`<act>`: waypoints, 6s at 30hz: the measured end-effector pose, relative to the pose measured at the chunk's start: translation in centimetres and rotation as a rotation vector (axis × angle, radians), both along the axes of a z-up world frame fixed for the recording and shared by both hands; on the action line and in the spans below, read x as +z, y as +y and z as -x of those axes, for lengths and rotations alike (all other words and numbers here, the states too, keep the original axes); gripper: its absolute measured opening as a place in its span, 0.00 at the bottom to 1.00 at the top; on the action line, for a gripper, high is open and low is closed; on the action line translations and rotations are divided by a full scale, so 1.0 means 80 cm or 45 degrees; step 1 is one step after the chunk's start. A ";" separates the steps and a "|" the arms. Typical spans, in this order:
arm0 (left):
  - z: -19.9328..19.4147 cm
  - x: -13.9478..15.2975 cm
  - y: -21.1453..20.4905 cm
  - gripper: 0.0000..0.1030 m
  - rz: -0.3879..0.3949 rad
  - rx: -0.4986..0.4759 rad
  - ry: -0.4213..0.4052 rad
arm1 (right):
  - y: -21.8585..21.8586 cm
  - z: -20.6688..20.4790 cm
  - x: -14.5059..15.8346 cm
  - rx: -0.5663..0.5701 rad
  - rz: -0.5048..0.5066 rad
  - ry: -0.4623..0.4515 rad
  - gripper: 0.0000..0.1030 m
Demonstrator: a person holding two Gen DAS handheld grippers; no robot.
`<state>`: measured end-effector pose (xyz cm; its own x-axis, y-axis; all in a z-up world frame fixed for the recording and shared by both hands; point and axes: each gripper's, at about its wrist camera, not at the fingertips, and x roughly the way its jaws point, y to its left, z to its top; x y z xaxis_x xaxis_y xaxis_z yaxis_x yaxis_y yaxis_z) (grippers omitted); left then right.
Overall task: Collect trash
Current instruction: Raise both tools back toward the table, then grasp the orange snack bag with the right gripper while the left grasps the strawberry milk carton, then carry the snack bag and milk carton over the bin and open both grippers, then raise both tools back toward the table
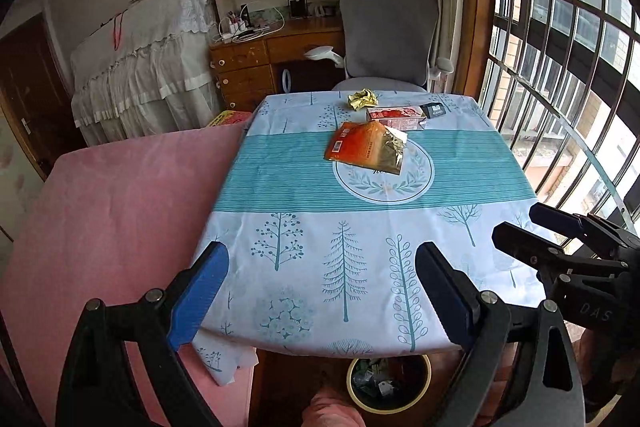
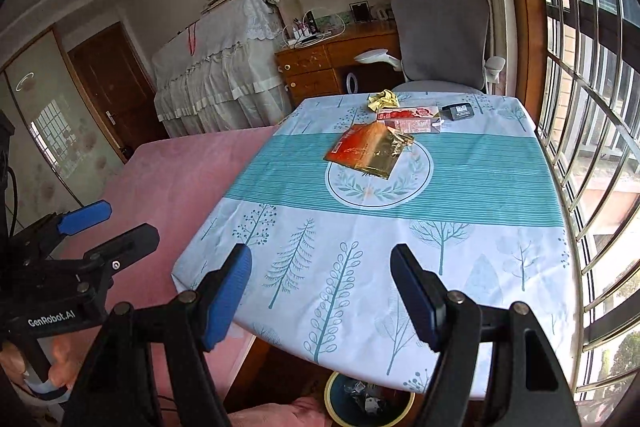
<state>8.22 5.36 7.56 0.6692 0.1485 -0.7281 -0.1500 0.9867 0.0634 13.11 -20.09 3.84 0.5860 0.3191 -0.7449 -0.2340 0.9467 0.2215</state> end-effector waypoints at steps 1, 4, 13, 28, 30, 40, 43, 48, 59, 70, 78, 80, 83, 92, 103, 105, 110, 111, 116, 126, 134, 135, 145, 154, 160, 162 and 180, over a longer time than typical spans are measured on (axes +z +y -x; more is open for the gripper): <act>-0.012 -0.003 0.007 0.91 0.002 0.000 0.009 | 0.003 -0.013 -0.003 0.004 0.005 0.005 0.70; -0.065 -0.026 0.036 0.91 0.008 -0.009 0.043 | 0.010 -0.058 -0.019 0.009 0.051 0.010 0.70; -0.272 -0.118 0.120 0.91 0.082 -0.075 0.235 | 0.032 -0.263 -0.096 0.010 0.222 0.141 0.81; -0.470 -0.212 0.153 0.91 0.115 -0.247 0.415 | 0.048 -0.461 -0.245 0.319 0.312 0.435 0.85; -0.474 -0.219 0.153 0.91 0.116 -0.260 0.431 | 0.053 -0.458 -0.255 0.375 0.339 0.463 0.85; -0.478 -0.221 0.147 0.91 0.129 -0.308 0.453 | 0.084 -0.416 -0.246 0.446 0.524 0.344 0.25; -0.482 -0.210 0.137 0.91 0.123 -0.353 0.440 | 0.081 -0.402 -0.234 0.393 0.503 0.351 0.13; -0.496 -0.180 0.107 0.91 0.064 -0.494 0.379 | 0.053 -0.378 -0.204 0.203 0.383 0.349 0.08; -0.563 -0.171 -0.010 0.91 -0.080 -0.898 0.395 | -0.085 -0.324 -0.160 -0.488 0.211 0.363 0.05; -0.609 -0.248 -0.111 0.91 -0.233 -1.091 0.567 | -0.133 -0.294 -0.154 -0.798 0.077 0.340 0.05; -0.596 -0.262 -0.131 0.56 -0.293 -1.125 0.570 | -0.124 -0.270 -0.165 -0.791 0.035 0.376 0.05; -0.586 -0.261 -0.131 0.52 -0.308 -1.111 0.550 | -0.125 -0.264 -0.164 -0.788 0.023 0.377 0.04; -0.564 -0.257 -0.124 0.51 -0.302 -1.067 0.533 | -0.126 -0.256 -0.159 -0.778 0.015 0.370 0.04; -0.460 -0.205 -0.086 0.51 -0.124 -0.880 0.473 | -0.121 -0.215 -0.119 -0.670 -0.005 0.298 0.04; -0.215 -0.115 -0.063 0.51 0.024 -0.601 0.307 | -0.082 -0.088 -0.050 -0.322 -0.025 0.197 0.04; -0.167 -0.109 -0.063 0.51 0.054 -0.546 0.290 | -0.076 -0.056 -0.038 -0.264 -0.032 0.181 0.04; -0.056 -0.104 -0.069 0.51 0.110 -0.448 0.276 | -0.059 0.024 -0.023 -0.129 -0.019 0.165 0.04; -0.037 -0.105 -0.070 0.51 0.115 -0.434 0.281 | -0.056 0.038 -0.022 -0.108 -0.019 0.173 0.04; 0.051 -0.110 -0.075 0.51 0.120 -0.411 0.342 | -0.041 0.106 -0.024 -0.048 -0.037 0.230 0.04; 0.137 -0.170 -0.084 0.51 0.086 -0.498 0.504 | -0.035 0.178 -0.093 -0.172 -0.040 0.419 0.04; 0.139 -0.308 -0.086 0.51 0.132 -0.571 0.597 | -0.029 0.204 -0.240 -0.372 0.044 0.610 0.04; 0.136 -0.332 -0.087 0.51 0.134 -0.573 0.605 | -0.030 0.203 -0.266 -0.399 0.051 0.627 0.04; 0.089 -0.555 -0.118 0.52 0.147 -0.551 0.651 | -0.061 0.180 -0.508 -0.638 0.039 0.711 0.05; 0.061 -0.631 -0.122 0.87 0.243 -0.508 0.685 | -0.085 0.165 -0.619 -0.675 -0.100 0.834 0.33; 0.063 -0.605 -0.099 0.93 0.219 -0.416 0.662 | -0.086 0.169 -0.600 -0.677 -0.141 0.822 0.44; 0.072 -0.584 -0.092 0.93 0.207 -0.384 0.637 | -0.085 0.175 -0.573 -0.686 -0.158 0.812 0.44; 0.098 -0.196 -0.040 0.93 0.177 -0.358 0.312 | -0.029 0.186 -0.168 -0.448 -0.187 0.523 0.46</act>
<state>0.40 2.13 -8.12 0.4736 -0.1269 -0.8716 0.1306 0.9887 -0.0730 -1.79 -22.41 -9.58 0.3470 0.2747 -0.8967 0.2238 0.9043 0.3636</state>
